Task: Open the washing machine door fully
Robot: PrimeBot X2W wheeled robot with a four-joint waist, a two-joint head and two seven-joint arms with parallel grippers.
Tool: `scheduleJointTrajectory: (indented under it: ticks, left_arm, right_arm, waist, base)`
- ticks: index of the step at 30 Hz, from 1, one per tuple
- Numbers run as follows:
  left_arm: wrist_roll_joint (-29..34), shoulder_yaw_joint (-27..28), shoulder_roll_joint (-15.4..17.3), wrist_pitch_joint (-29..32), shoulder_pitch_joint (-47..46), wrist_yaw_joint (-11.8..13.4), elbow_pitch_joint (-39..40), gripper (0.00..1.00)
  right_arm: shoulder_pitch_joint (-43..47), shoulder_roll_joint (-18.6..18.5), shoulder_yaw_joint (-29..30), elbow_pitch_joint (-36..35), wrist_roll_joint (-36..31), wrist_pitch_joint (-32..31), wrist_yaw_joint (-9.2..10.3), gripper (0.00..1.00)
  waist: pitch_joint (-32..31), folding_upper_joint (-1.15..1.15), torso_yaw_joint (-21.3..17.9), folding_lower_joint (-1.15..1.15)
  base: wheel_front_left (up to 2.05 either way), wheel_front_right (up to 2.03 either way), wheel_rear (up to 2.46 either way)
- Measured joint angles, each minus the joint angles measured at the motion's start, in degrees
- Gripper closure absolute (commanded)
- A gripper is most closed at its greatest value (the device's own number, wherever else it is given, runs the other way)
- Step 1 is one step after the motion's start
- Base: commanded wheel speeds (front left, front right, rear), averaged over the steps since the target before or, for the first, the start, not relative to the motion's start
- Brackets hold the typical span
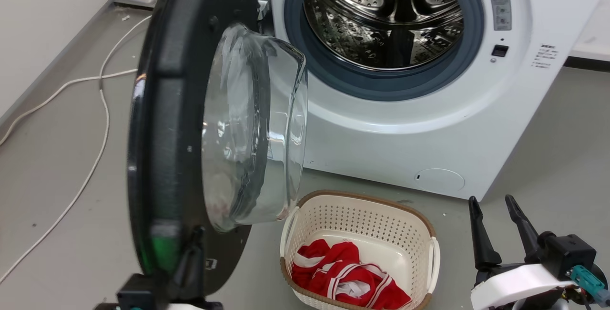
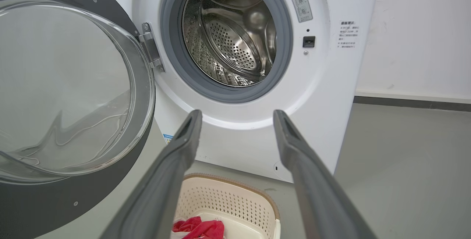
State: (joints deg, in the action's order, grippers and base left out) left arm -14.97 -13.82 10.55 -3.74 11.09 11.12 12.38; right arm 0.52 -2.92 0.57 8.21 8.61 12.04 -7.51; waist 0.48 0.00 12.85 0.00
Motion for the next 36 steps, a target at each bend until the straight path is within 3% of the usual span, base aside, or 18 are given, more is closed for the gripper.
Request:
scheduleJointTrajectory:
  ticks: [16, 36]
  left_arm:
    - [-8.43, 16.06, 5.93, -6.62, -10.81, -0.13, -12.01, 1.0]
    - [-14.6, 27.96, 14.36, -11.07, -25.02, -5.66, -32.57, 1.0]
  right_arm:
    - [-2.17, 0.01, 0.93, -1.52, -0.99, -0.99, 0.0, 0.0]
    - [-4.42, 0.01, 1.76, -2.94, -2.16, -1.51, 0.0, 0.0]
  waist:
    - [5.06, 0.0, 0.08, 0.01]
    - [10.1, 0.0, -1.09, 0.01]
  base:
    - [0.0, 0.0, 0.0]
    - [0.0, 0.0, 0.0]
